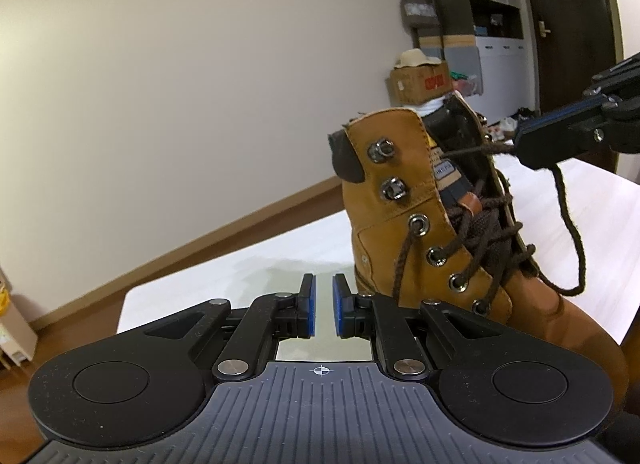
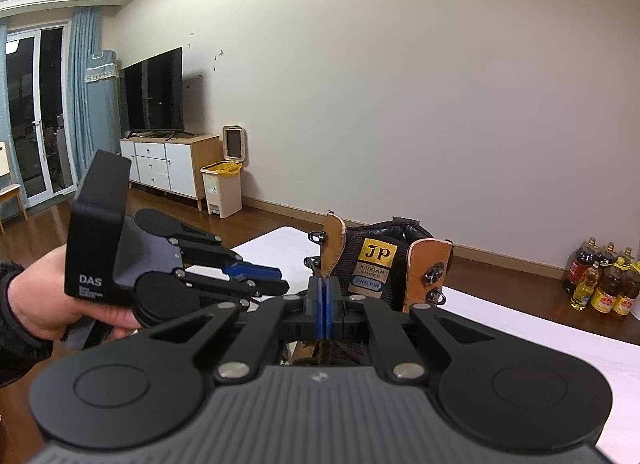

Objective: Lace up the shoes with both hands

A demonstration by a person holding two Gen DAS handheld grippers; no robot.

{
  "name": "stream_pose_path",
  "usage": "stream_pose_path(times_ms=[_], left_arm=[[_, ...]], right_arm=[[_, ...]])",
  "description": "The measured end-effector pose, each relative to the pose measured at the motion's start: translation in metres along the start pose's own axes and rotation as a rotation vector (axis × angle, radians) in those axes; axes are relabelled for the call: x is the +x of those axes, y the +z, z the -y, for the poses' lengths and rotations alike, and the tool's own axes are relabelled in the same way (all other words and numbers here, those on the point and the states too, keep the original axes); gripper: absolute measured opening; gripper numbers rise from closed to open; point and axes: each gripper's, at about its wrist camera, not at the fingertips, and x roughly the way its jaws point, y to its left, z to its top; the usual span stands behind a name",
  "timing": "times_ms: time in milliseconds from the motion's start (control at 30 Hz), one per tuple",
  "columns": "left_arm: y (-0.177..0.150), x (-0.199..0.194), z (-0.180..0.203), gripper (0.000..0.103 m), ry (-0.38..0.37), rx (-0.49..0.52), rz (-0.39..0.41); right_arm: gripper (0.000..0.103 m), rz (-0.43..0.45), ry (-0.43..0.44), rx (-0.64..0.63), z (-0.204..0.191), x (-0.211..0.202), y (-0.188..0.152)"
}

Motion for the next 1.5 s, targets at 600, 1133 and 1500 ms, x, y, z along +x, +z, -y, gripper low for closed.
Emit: stream_pose_path(times_ms=[600, 1133, 1500], left_arm=[[0.009, -0.011, 0.008, 0.011, -0.09, -0.014, 0.179], [0.007, -0.013, 0.013, 0.012, -0.128, 0.01, 0.22], [0.004, -0.019, 0.017, 0.014, -0.186, 0.046, 0.26]], right_arm=[[0.003, -0.089, -0.141, -0.124, -0.042, 0.027, 0.01], [0.003, -0.11, -0.179, -0.137, -0.055, 0.038, 0.009], [0.003, -0.11, -0.186, -0.142, -0.054, 0.034, 0.013]])
